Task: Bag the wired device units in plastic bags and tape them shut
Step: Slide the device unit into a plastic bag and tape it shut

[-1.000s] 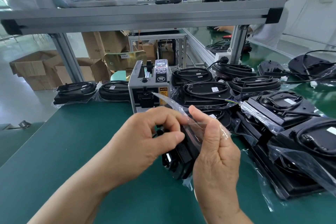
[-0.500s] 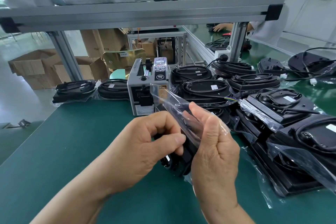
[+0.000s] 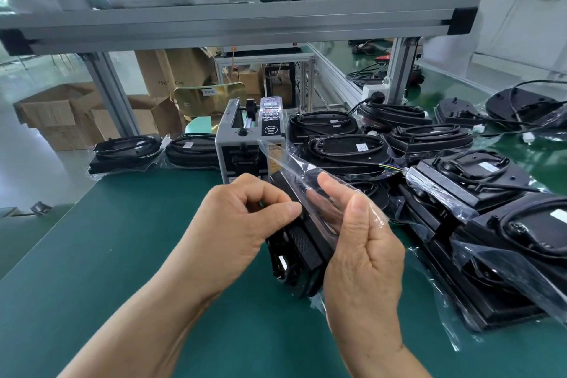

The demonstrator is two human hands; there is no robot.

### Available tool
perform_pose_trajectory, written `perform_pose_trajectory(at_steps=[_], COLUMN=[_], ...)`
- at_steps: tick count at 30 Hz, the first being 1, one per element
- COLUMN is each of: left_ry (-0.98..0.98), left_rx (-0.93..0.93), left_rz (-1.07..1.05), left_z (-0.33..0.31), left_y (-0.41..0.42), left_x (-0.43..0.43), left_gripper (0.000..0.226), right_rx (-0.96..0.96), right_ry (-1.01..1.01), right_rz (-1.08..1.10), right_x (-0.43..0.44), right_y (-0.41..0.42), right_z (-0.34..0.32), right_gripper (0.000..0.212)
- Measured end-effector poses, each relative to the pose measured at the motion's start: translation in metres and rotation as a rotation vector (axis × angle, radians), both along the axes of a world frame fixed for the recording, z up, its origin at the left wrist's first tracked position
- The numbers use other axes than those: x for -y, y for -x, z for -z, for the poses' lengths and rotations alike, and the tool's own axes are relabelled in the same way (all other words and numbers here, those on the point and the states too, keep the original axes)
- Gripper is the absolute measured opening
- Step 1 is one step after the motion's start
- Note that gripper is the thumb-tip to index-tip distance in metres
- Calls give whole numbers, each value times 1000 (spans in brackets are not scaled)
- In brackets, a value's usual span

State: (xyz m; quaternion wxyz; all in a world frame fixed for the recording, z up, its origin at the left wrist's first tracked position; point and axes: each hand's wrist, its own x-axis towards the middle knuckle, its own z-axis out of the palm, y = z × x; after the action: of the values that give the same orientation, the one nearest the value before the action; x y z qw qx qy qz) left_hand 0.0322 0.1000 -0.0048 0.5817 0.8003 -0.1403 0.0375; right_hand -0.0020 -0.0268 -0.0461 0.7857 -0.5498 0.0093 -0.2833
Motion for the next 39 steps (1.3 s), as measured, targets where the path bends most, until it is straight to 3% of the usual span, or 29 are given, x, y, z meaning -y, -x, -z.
perform_pose_trajectory(at_steps=[15,29,34,37,39], left_ry=[-168,-172,-234,-156,-43], left_rx=[86,86,75,-13,-88], left_rz=[-59,-68,-199,-254,-234], left_z=[-3,-6,-2,4,7], left_y=[-2,-1,-2,-6,-7], left_x=[3,4,3,5,8], left_gripper=[17,16,26,45,37], right_rx=[53,62,65,64,62], right_ry=[-88,-45,-52,-40,-12], right_rz=[-28,-20,-28,-17,-4], right_x=[-1,-1,-1,-1,-1], right_y=[0,1,2,1,1], right_z=[0,0,1,2,4], right_gripper=[47,48,47,46,46])
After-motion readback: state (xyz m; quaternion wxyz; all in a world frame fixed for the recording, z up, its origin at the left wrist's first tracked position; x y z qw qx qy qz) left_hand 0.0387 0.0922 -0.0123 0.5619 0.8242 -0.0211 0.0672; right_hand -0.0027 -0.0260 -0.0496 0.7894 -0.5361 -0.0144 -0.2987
